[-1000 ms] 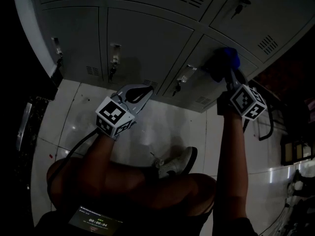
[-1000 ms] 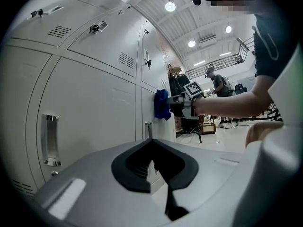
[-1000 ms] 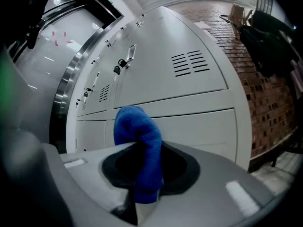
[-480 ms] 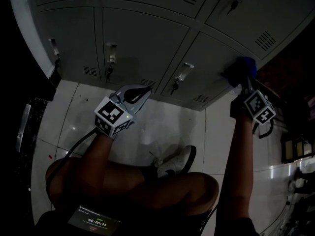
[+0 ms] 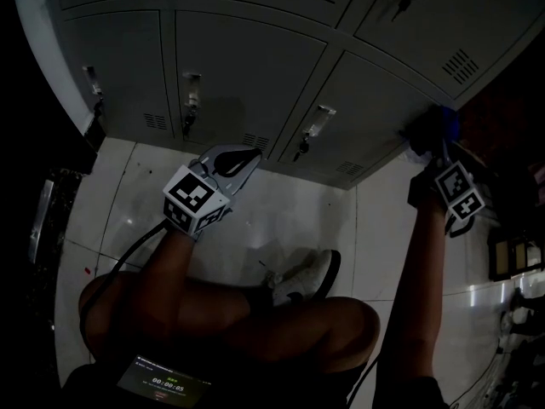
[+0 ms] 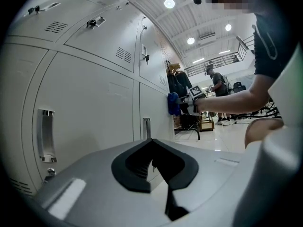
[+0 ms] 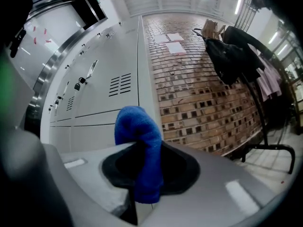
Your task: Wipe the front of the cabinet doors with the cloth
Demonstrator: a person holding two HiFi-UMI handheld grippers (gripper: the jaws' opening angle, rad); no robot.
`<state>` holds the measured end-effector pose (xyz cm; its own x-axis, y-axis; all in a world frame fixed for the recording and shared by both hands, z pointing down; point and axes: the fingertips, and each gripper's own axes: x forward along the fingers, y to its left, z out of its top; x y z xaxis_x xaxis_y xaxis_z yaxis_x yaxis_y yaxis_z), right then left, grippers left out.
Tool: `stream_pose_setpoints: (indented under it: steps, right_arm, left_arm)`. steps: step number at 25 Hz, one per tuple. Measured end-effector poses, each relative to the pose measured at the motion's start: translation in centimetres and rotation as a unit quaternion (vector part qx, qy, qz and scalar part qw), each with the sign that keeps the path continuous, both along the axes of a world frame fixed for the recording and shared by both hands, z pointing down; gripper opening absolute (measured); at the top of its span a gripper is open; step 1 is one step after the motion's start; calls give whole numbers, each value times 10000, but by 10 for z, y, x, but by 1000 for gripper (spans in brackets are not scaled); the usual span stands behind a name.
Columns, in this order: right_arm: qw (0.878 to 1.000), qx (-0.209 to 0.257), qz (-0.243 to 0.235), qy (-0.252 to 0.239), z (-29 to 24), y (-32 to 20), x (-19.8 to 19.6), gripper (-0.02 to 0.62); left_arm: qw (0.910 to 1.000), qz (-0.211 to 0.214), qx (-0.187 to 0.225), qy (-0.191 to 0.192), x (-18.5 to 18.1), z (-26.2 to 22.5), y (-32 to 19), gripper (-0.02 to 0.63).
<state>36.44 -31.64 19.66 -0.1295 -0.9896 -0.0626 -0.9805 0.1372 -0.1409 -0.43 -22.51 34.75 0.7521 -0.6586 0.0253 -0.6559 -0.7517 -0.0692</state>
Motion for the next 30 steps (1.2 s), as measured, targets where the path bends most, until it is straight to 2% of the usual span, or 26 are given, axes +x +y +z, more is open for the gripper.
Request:
stream_pose_setpoints:
  steps: [4,8,13,18,23,30]
  right_arm:
    - [9994,135,-312,-54,-7,11,-31,80]
    - [9954,214,-928,-69,-9,19,-92,80]
    - [9883,38,-1523,43,14,17,-165,80]
    - [9815,-222,-1899,46,45,10,-218,80]
    - [9776,-453,-2054,49,68,-4,-245,80]
    - [9764,-440,-2104,205,72,-15,-241,80]
  left_arm:
    - [10000,-2,21,12,0,-1,-1,5]
    - [10000,-3,35,12,0,-1,-1,5]
    - [10000,-22,31,52,-1,-4,-1,5]
    - [9999,-20,46,97,-2,-6,-1,6]
    - [9999,-61,41,142,-4,-7,-3,5]
    - [9999,-42,52,122,-2,-6,-3,6]
